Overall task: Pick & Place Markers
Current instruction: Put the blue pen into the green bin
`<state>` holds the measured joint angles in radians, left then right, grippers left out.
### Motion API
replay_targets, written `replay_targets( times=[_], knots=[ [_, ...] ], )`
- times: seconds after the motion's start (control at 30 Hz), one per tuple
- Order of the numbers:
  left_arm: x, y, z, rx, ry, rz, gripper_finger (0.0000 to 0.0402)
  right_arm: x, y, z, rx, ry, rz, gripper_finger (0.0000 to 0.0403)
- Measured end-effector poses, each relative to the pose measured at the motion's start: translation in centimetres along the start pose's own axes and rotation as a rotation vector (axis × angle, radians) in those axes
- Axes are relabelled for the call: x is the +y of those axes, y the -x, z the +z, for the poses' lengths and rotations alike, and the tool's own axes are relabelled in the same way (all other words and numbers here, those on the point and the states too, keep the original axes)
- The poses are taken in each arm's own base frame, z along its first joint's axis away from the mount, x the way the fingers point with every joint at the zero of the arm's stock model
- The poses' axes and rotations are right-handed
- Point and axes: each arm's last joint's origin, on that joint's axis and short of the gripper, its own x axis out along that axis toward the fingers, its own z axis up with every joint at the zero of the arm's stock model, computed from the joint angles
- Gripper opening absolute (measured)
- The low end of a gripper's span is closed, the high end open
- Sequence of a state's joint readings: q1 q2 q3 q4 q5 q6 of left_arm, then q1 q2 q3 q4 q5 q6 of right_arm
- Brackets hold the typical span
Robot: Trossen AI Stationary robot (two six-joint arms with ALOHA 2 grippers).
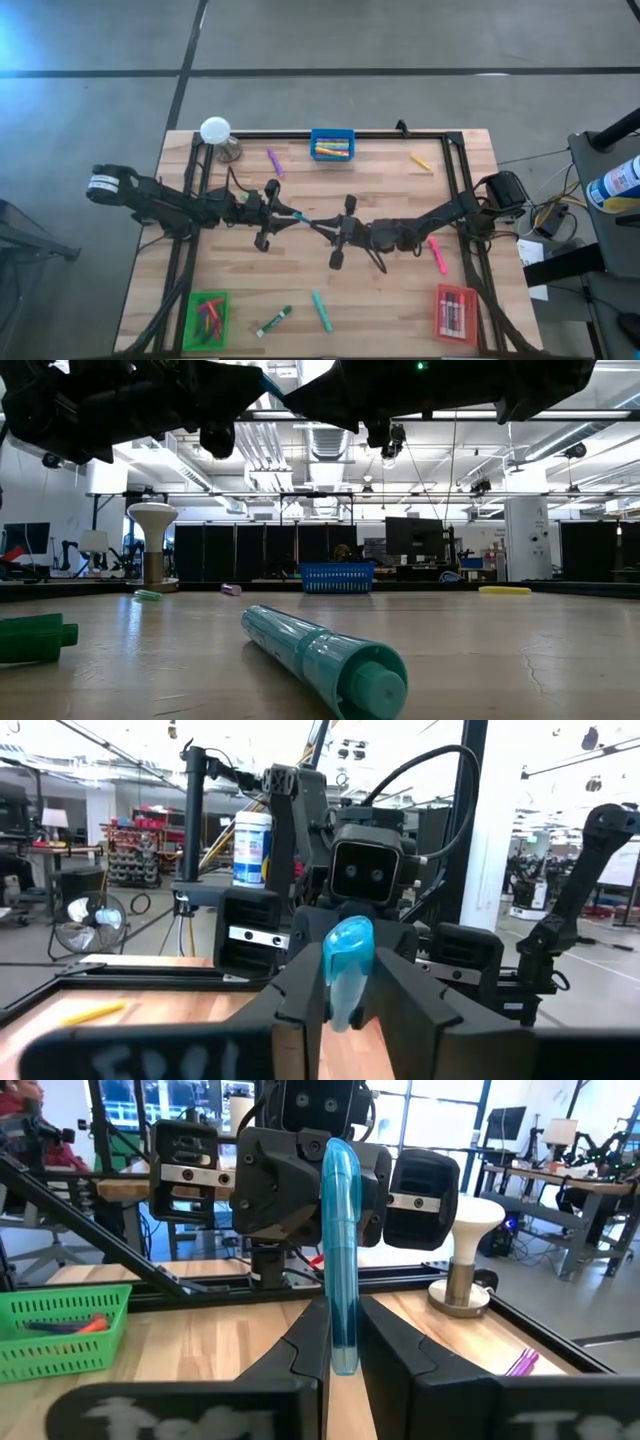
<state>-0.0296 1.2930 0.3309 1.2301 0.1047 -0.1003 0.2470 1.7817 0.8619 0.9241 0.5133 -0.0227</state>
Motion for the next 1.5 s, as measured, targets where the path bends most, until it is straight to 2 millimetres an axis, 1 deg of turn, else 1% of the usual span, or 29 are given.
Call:
replay_targets(
  times=[0.2, 0.3, 0.4, 0.7, 0.83, 0.9, 0.97, 1.13, 1.23, 1.37, 1.5],
  knots=[
    [-0.01, 0.00, 0.00, 0.000, -0.015, -0.004, 0.0048, 0.00, 0.00, 0.00, 0.000, 0.000, 0.000, 0.0036],
    [-0.02, 0.00, 0.00, 0.000, -0.017, -0.006, 0.0044, 0.00, 0.00, 0.00, 0.000, 0.008, 0.000, 0.0041],
    [-0.02, 0.00, 0.01, 0.000, -0.021, -0.006, 0.0043, -0.03, -0.01, -0.04, 0.004, 0.009, -0.003, 0.0056],
    [-0.04, -0.01, 0.12, -0.012, -0.022, -0.008, 0.0041, -0.07, -0.04, -0.17, 0.010, 0.011, -0.018, 0.0122],
    [-0.04, -0.01, 0.13, -0.012, -0.022, -0.008, 0.0040, -0.07, -0.04, -0.17, 0.010, 0.016, -0.017, 0.0132],
    [-0.04, -0.02, 0.14, -0.013, -0.011, -0.008, 0.0041, -0.07, -0.04, -0.17, 0.010, 0.017, -0.017, 0.0127],
    [-0.04, -0.12, 0.24, -0.016, 0.012, -0.010, 0.0052, -0.07, -0.04, -0.17, 0.010, 0.018, -0.016, 0.0113],
    [-0.10, -0.44, 0.50, -0.019, 0.019, -0.020, 0.0086, -0.06, -0.04, -0.18, 0.011, 0.023, -0.013, 0.0057],
    [-0.09, -0.55, 0.54, -0.016, 0.009, -0.020, 0.0094, -0.04, -0.03, -0.19, 0.011, 0.036, -0.010, 0.0031],
    [-0.10, -0.58, 0.55, -0.015, -0.002, -0.021, 0.0096, -0.03, -0.03, -0.21, 0.013, 0.040, -0.009, 0.0028],
    [-0.10, -0.59, 0.53, -0.012, -0.002, -0.022, 0.0097, -0.02, -0.02, -0.26, 0.018, 0.041, -0.007, 0.0035]
  ],
)
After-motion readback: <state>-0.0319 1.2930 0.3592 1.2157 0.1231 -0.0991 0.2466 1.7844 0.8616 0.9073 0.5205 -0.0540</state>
